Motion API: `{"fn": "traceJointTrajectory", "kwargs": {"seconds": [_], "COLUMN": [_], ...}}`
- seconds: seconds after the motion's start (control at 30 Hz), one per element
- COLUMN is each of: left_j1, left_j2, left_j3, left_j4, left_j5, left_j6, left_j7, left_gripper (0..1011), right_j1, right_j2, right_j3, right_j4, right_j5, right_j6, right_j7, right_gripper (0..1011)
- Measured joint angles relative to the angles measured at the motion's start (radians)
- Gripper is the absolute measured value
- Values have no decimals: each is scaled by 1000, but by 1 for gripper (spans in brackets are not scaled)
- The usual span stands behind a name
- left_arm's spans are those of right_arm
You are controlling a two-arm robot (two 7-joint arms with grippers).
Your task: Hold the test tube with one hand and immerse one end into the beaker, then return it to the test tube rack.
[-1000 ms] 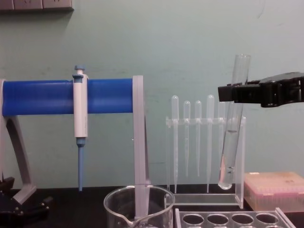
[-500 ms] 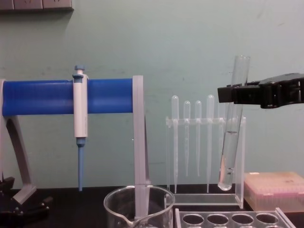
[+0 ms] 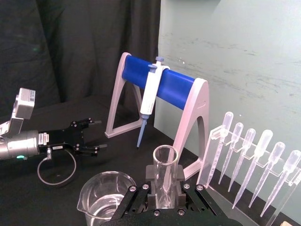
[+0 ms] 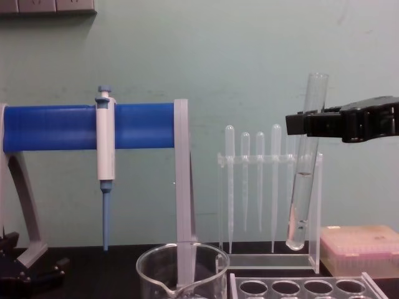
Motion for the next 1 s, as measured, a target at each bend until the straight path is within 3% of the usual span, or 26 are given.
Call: {"fn": "traceJointTrajectory", "kwargs": {"seconds": [1.0], "left_j1": [0], "left_j2": [0], "left_j3": [0], "left_j4": [0], "left_j5": [0], "left_j6": [0], "left_j7": [0], "left_gripper": [1000], "right_j1": [0], "right_j2": [0], "right_j3": [0], "right_j4": [0], "right_j5": [0], "right_j6": [0], "right_j7": [0], "right_gripper": [225]}}
